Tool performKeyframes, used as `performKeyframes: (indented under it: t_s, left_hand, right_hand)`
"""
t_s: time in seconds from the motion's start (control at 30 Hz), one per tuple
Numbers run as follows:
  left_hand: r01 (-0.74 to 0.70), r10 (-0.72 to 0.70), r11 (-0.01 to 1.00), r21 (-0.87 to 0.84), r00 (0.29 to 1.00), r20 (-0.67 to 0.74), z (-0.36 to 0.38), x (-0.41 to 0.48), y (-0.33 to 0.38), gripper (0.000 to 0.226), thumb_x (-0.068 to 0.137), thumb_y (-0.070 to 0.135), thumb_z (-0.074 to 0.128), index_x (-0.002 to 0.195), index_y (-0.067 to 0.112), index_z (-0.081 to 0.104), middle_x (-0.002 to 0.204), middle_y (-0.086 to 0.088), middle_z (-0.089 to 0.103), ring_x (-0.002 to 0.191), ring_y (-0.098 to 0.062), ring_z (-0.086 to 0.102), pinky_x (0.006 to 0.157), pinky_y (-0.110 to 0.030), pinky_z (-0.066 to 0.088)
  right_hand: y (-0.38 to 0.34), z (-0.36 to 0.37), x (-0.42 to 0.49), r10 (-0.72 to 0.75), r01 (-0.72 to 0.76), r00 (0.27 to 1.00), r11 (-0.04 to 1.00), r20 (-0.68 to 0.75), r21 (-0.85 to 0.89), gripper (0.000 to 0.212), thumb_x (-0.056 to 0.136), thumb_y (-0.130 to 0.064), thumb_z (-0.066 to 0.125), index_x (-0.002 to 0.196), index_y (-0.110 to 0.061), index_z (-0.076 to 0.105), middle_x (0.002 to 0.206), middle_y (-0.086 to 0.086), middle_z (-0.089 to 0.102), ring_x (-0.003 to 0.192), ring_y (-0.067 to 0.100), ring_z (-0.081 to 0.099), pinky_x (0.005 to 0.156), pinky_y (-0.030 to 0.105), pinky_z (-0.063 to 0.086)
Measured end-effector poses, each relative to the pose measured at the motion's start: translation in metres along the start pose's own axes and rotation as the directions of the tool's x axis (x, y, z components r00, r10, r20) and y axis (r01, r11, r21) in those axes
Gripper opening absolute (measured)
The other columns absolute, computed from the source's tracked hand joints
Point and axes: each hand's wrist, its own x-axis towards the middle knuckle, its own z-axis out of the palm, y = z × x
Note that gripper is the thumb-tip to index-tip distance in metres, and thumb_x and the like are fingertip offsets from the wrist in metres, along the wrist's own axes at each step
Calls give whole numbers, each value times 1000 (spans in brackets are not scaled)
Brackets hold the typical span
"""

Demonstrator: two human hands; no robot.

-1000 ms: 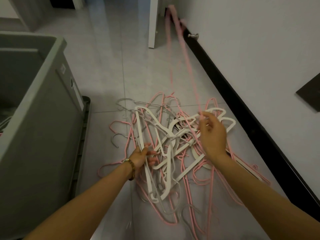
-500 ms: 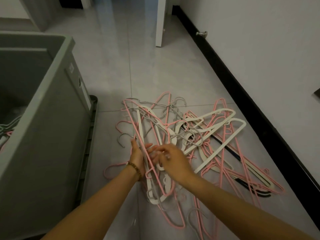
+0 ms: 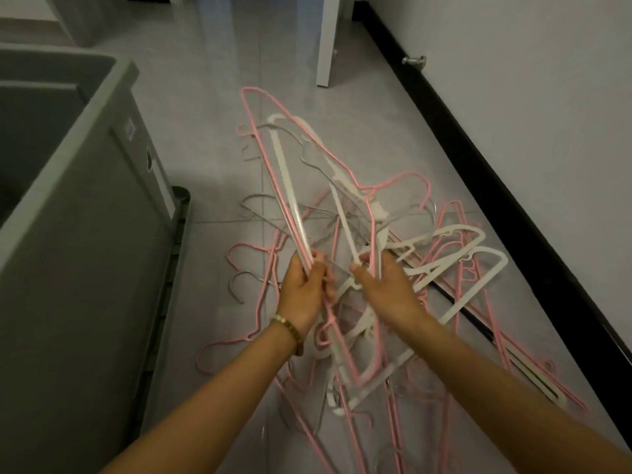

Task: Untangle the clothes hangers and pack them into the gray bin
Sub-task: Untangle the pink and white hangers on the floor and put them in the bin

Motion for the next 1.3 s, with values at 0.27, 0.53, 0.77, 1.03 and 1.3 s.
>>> performKeyframes:
  t_s: [0.27, 0.53, 0.77, 1.03, 1.3]
  left_hand:
    - [414, -420, 907, -76, 895, -152, 25, 85, -21, 39, 94, 15, 49, 132, 4, 45, 105, -21, 60, 100, -37, 58, 92, -42, 48]
    - [420, -449, 891, -173, 873, -193, 31, 82, -38, 53, 96, 10, 42, 142, 10, 15, 85, -9, 63, 81, -22, 61, 90, -41, 51]
    - [193, -183, 975, 112, 978, -97, 32, 61, -1, 52, 97, 11, 38, 143, 14, 14, 99, -8, 58, 79, -15, 60, 69, -21, 52]
    - [-404, 564, 181, 897, 790, 242, -17, 42, 134, 113, 68, 65, 63, 150, 20, 0, 158, -12, -3, 147, -26, -4, 117, -38, -5]
    - [-445, 342, -385, 809, 745, 573, -20, 2, 254, 121, 59, 89, 28, 150, 15, -1, 160, -6, 2, 147, -24, -2, 116, -37, -14]
  right_hand:
    - [22, -7, 123, -30, 51, 998, 906, 55, -419, 35, 81, -28, 71, 107, -6, 66, 107, 14, 62, 89, 23, 56, 73, 24, 40]
    - [48, 17, 110, 82, -81, 997, 990, 6, -116, 46, 83, -17, 68, 120, -11, 42, 90, 5, 55, 83, 25, 56, 75, 33, 47]
    - [22, 4, 78, 5, 8, 989, 996, -148, 88, 32, 83, -35, 67, 97, -6, 63, 73, 8, 60, 61, 16, 55, 52, 21, 44]
    - [-50, -90, 42, -6, 4, 1000, 987, 12, 159, 27, 89, -40, 58, 105, -20, 52, 47, -7, 44, 33, 5, 30, 35, 17, 26]
    - [-174, -144, -24, -102, 204, 852, 968, 513, -148, 22, 88, -38, 60, 104, -23, 64, 48, -9, 39, 40, 7, 29, 37, 19, 27]
